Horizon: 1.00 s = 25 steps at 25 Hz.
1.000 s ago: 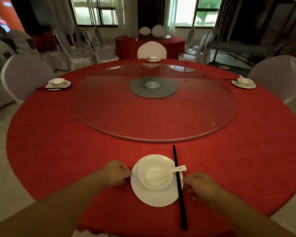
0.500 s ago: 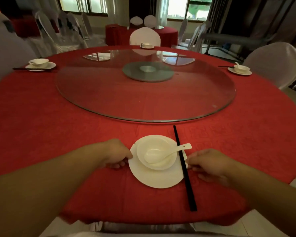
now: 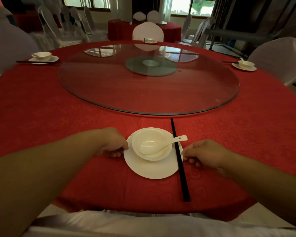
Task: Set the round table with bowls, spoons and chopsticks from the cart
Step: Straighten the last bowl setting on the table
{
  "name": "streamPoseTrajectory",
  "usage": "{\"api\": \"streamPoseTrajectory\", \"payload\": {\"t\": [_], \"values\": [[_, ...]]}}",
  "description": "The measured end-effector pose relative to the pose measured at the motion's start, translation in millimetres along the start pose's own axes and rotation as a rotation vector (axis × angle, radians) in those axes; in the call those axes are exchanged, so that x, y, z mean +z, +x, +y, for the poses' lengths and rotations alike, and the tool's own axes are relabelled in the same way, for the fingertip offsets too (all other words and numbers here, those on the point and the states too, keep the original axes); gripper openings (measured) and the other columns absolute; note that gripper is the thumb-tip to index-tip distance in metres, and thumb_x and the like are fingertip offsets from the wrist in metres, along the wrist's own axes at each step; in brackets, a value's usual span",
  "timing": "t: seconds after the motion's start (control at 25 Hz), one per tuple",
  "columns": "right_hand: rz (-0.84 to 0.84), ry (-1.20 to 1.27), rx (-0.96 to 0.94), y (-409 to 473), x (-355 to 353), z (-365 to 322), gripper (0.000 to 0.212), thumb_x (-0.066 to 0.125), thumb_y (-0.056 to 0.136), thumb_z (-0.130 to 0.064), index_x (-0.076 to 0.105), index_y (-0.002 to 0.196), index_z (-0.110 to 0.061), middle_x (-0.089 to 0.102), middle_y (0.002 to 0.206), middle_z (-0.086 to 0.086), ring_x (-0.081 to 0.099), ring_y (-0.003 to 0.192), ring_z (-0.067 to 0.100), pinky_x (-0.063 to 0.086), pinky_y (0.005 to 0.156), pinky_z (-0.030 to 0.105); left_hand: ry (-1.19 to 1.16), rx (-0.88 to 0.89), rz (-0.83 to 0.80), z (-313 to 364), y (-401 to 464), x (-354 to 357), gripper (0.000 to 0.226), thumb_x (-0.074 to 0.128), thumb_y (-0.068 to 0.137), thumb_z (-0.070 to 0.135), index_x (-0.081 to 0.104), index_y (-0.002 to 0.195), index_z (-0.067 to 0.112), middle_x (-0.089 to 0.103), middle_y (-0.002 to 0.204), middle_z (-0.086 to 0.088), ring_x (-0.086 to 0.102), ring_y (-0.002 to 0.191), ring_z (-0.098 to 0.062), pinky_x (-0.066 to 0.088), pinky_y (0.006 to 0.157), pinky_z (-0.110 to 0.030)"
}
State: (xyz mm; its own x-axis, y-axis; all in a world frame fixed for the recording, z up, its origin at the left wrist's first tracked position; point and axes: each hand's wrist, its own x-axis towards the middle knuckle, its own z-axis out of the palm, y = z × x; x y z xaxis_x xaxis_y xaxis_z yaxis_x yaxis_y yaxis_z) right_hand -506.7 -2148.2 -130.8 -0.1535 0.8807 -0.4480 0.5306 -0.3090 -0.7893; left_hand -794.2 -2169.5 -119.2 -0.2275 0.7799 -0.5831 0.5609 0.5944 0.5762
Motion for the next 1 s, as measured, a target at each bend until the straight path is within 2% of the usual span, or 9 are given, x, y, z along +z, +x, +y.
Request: {"api": "streamPoseTrajectory", "payload": {"t": [0.08, 0.16, 0.24, 0.28, 0.36, 0.48, 0.68, 1.0], "values": [[0.017, 0.038, 0.019, 1, 0, -2, 0.017, 0.066, 0.089, -0.008, 0.075, 0.091, 0.007, 0.071, 0.081, 0.016, 0.057, 0.066, 0.019, 0.046, 0.053, 0.025, -0.018, 0.017, 0.108, 1, -1, -1, 0.011, 0.067, 0.087, 0.010, 0.067, 0.081, 0.001, 0.063, 0.069, -0.013, 0.053, 0.054, -0.018, 0.043, 0.048, -0.025], [0.085, 0.104, 0.032, 2, -3, -5, 0.017, 0.068, 0.088, -0.013, 0.074, 0.085, 0.003, 0.073, 0.076, 0.012, 0.060, 0.058, 0.015, 0.047, 0.049, 0.025, -0.202, 0.076, 0.161, 7, -2, 1, 0.013, 0.066, 0.088, 0.013, 0.067, 0.082, 0.001, 0.067, 0.075, -0.012, 0.060, 0.060, -0.022, 0.050, 0.055, -0.028], [0.108, 0.167, 0.045, 2, -4, -7, 0.016, 0.074, 0.084, -0.018, 0.073, 0.076, -0.004, 0.074, 0.070, 0.009, 0.062, 0.051, 0.011, 0.047, 0.045, 0.023, -0.422, 0.114, 0.044, 14, -6, 7, 0.017, 0.068, 0.092, 0.015, 0.072, 0.097, -0.001, 0.076, 0.094, -0.012, 0.074, 0.080, -0.025, 0.063, 0.069, -0.032], [0.096, 0.179, 0.055, 1, -4, -8, 0.015, 0.075, 0.081, -0.019, 0.073, 0.073, -0.006, 0.075, 0.070, 0.009, 0.063, 0.050, 0.011, 0.048, 0.044, 0.022, -0.461, 0.116, -0.016, 17, -10, 10, 0.017, 0.068, 0.093, 0.013, 0.072, 0.103, -0.001, 0.076, 0.101, -0.015, 0.076, 0.088, -0.027, 0.065, 0.072, -0.035], [0.070, 0.165, 0.075, 1, -3, -8, 0.012, 0.074, 0.081, -0.014, 0.073, 0.072, -0.006, 0.077, 0.071, 0.010, 0.065, 0.052, 0.012, 0.049, 0.045, 0.022, -0.456, 0.119, -0.052, 20, -13, 14, 0.018, 0.067, 0.092, 0.002, 0.069, 0.109, -0.002, 0.074, 0.107, -0.021, 0.076, 0.093, -0.029, 0.065, 0.070, -0.035], [0.078, 0.140, 0.093, 2, -4, -7, 0.008, 0.073, 0.082, -0.009, 0.074, 0.078, -0.001, 0.076, 0.068, 0.010, 0.066, 0.051, 0.012, 0.050, 0.045, 0.021, -0.437, 0.110, -0.032, 23, -15, 14, 0.021, 0.064, 0.090, -0.008, 0.067, 0.110, -0.003, 0.071, 0.108, -0.021, 0.074, 0.089, -0.027, 0.065, 0.066, -0.032], [0.074, 0.152, 0.126, 3, -4, -4, 0.011, 0.073, 0.084, -0.008, 0.074, 0.085, 0.003, 0.077, 0.072, 0.012, 0.069, 0.053, 0.013, 0.054, 0.048, 0.024, -0.418, 0.091, -0.021, 24, -17, 16, 0.014, 0.064, 0.088, -0.009, 0.068, 0.099, -0.001, 0.071, 0.098, -0.020, 0.073, 0.077, -0.024, 0.064, 0.060, -0.030], [0.031, 0.142, 0.125, 3, -3, -3, 0.014, 0.073, 0.085, -0.009, 0.076, 0.090, 0.005, 0.078, 0.076, 0.014, 0.069, 0.057, 0.013, 0.057, 0.052, 0.023, -0.379, 0.084, -0.004, 22, -14, 14, 0.015, 0.068, 0.087, -0.006, 0.068, 0.101, -0.002, 0.072, 0.102, -0.022, 0.077, 0.081, -0.029, 0.066, 0.065, -0.036]]}}
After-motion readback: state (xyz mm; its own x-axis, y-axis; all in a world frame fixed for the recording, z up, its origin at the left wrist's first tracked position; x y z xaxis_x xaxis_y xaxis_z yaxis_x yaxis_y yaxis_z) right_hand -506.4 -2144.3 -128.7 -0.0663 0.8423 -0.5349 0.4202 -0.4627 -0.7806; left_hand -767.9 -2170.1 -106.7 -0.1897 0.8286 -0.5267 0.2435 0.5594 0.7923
